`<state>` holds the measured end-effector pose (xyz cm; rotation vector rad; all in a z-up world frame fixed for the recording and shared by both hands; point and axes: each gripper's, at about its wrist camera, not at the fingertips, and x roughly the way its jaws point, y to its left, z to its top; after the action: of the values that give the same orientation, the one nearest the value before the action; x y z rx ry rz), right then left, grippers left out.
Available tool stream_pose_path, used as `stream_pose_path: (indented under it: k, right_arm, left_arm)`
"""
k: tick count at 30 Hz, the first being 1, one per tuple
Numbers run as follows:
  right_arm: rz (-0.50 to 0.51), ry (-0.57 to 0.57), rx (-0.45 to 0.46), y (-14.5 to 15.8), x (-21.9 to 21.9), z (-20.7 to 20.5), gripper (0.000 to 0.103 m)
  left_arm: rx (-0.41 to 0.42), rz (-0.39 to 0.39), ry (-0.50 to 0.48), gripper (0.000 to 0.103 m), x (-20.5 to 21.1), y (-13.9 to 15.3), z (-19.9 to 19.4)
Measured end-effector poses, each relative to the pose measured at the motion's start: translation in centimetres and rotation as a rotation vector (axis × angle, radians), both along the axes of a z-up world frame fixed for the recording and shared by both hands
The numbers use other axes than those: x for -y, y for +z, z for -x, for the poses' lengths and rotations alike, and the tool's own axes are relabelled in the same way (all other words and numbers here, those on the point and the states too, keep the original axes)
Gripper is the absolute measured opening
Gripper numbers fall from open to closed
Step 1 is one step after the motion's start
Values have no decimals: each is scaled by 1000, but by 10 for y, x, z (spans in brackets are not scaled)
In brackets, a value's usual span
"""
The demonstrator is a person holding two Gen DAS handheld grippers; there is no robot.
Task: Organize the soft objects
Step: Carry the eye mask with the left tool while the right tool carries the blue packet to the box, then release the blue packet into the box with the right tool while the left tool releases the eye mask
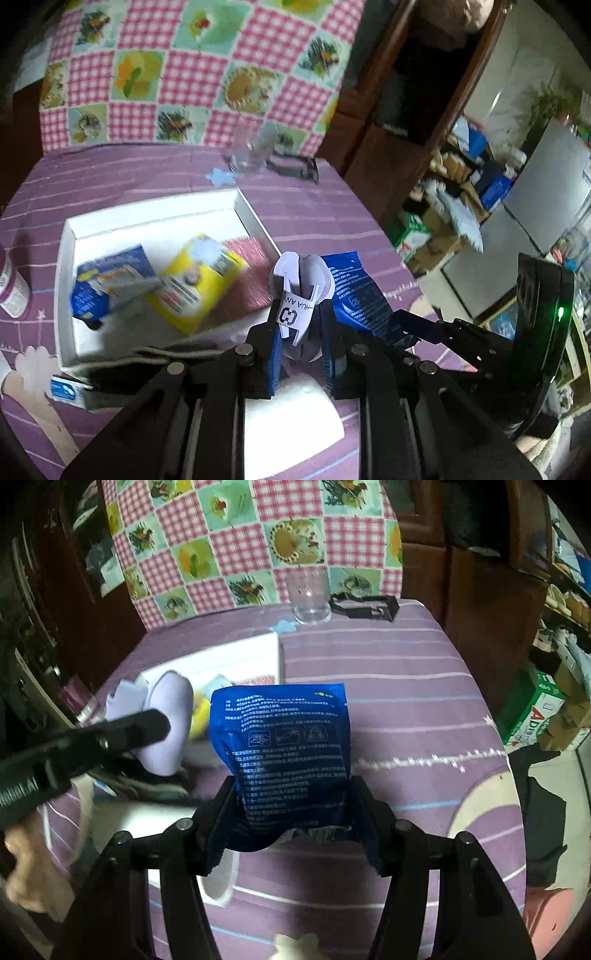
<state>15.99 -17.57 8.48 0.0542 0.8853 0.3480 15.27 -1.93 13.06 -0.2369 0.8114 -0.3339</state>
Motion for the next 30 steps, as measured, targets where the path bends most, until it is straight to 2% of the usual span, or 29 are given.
stream_pose_path:
  k: [7, 14, 19, 23, 25, 28, 30]
  right_arm:
    - [-25, 53, -4, 23, -41, -29, 61]
    - [-65, 105, -47, 20, -82, -63, 62]
    - [-35, 134, -89, 1, -102, -86, 62]
    - [-55, 106, -129, -14, -110, -107, 65]
    - [-88, 127, -164, -20, -117, -119, 70]
    - [-158, 138, -199, -27, -118, -129, 71]
    - [-203, 133, -183, -26, -115, -130, 79]
  left_arm:
    - [89, 27, 112, 17, -50, 14, 0]
    - [83, 66, 226, 17, -101, 3, -12]
    - [27, 18, 308, 17, -120, -21, -28]
    - [-9, -29, 347, 17, -127, -38, -40]
    - [-23, -33, 348, 17, -128, -45, -46]
    - [-32, -83, 352, 17, -125, -54, -52]
    - [-30, -85, 347, 19, -122, -55, -53]
